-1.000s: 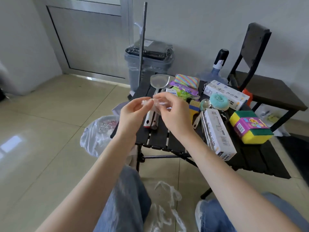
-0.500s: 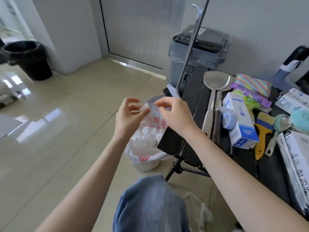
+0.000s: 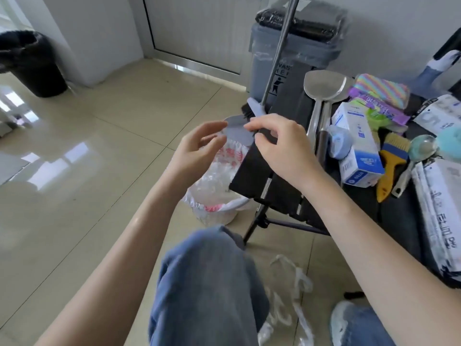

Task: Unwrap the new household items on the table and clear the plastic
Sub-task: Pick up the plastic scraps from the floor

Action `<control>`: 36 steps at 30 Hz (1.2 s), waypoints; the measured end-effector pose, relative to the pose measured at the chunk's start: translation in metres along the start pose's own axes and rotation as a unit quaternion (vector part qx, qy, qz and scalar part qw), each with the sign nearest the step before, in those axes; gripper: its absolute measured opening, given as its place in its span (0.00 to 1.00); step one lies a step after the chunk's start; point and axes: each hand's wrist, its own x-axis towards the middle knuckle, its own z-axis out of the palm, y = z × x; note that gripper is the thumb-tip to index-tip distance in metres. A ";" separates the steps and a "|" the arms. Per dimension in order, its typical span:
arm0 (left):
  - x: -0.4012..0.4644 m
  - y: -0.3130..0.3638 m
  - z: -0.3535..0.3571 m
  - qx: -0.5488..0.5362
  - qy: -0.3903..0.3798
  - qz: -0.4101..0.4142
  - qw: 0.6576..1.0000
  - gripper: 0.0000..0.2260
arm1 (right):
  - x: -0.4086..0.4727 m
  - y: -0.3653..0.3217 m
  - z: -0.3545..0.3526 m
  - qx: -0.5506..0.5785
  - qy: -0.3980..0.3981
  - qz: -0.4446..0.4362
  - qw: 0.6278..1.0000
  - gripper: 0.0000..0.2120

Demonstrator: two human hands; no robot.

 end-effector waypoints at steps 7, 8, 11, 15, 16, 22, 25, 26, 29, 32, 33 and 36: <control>-0.091 0.062 0.072 -0.026 -0.186 0.051 0.981 0.06 | -0.117 -0.005 -0.082 0.060 0.051 0.042 0.996 0.13; -0.103 0.057 0.086 -0.017 -0.235 0.042 0.971 0.06 | -0.140 0.000 -0.089 0.057 0.051 0.055 0.996 0.12; -0.131 0.024 0.129 0.060 -0.361 0.007 0.931 0.06 | -0.202 0.030 -0.092 0.060 0.063 0.124 0.988 0.12; -0.140 -0.061 0.182 0.141 -0.381 -0.079 0.910 0.07 | -0.258 0.084 -0.058 0.086 0.031 0.243 0.966 0.14; -0.140 -0.087 0.192 0.170 -0.374 -0.104 0.906 0.09 | -0.267 0.101 -0.046 0.091 0.008 0.280 0.956 0.15; -0.150 -0.209 0.222 0.303 -0.337 -0.255 0.854 0.11 | -0.302 0.203 0.025 0.065 -0.069 0.454 0.886 0.11; -0.165 -0.241 0.230 0.341 -0.377 -0.266 0.819 0.12 | -0.321 0.236 0.052 0.038 -0.138 0.490 0.860 0.12; -0.170 -0.248 0.233 0.350 -0.391 -0.267 0.808 0.12 | -0.326 0.245 0.059 0.033 -0.150 0.499 0.853 0.12; -0.182 -0.266 0.238 0.391 -0.413 -0.275 0.775 0.16 | -0.339 0.263 0.077 0.017 -0.187 0.527 0.829 0.14; -0.192 -0.283 0.237 0.409 -0.443 -0.282 0.746 0.20 | -0.353 0.275 0.090 -0.001 -0.241 0.537 0.809 0.21; -0.195 -0.287 0.236 0.404 -0.452 -0.286 0.742 0.21 | -0.359 0.279 0.094 -0.008 -0.257 0.537 0.804 0.22; -0.200 -0.297 0.237 0.406 -0.442 -0.294 0.744 0.20 | -0.374 0.292 0.106 -0.031 -0.294 0.542 0.787 0.24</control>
